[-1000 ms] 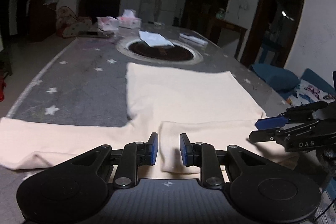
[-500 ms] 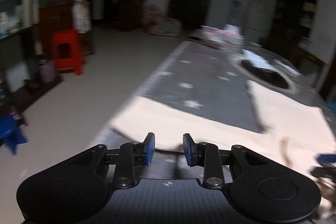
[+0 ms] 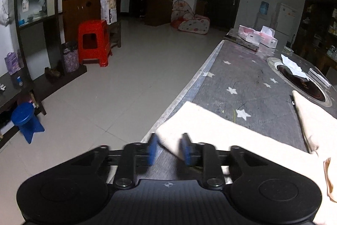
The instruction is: Fold clothes
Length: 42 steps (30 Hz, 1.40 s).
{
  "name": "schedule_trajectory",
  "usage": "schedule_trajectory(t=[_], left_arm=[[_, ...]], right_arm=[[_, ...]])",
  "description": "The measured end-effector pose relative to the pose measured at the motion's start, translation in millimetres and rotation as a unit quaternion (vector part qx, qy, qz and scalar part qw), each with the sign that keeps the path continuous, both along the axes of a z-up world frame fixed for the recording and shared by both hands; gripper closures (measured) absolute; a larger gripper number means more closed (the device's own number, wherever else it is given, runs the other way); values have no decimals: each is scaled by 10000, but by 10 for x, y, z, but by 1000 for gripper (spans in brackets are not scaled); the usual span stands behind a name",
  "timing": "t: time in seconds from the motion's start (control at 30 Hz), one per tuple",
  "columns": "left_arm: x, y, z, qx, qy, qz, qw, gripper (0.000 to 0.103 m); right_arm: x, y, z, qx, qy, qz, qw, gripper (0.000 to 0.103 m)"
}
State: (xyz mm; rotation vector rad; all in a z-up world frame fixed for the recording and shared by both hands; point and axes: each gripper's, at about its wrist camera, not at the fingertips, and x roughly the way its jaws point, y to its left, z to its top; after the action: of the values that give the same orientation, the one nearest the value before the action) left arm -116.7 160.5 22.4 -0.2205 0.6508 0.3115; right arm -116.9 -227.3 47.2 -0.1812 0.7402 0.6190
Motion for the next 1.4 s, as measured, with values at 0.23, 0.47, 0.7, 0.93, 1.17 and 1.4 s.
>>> schedule_trajectory(t=[0.23,0.47,0.7,0.93,1.17,1.4], left_arm=[[68,-144,279,-11,-449,-314,9985,97],[93,-691,794,-68,-1040,-1289,9862,97],[50,-1432,1137,-344,-1391,-2555,9561,97],[11,-2239,1135,-631,-1318,-3802,9133,97],[-10,-2880,818,-770,-900,-4619,8790,95],[-83,-2884,519,-646,-531,-4793,8737,74]], right_arm=[[-42,-193,72,141,-93,-253,9995,61],[-110,-416,134,356,-197,-546,9977,61],[-187,-717,188,525,-312,-916,9939,61],[-279,-1048,189,687,-335,-1357,9878,61],[-336,-1242,149,717,-307,-1642,9833,61],[-356,-1292,138,775,-296,-1718,9816,61]])
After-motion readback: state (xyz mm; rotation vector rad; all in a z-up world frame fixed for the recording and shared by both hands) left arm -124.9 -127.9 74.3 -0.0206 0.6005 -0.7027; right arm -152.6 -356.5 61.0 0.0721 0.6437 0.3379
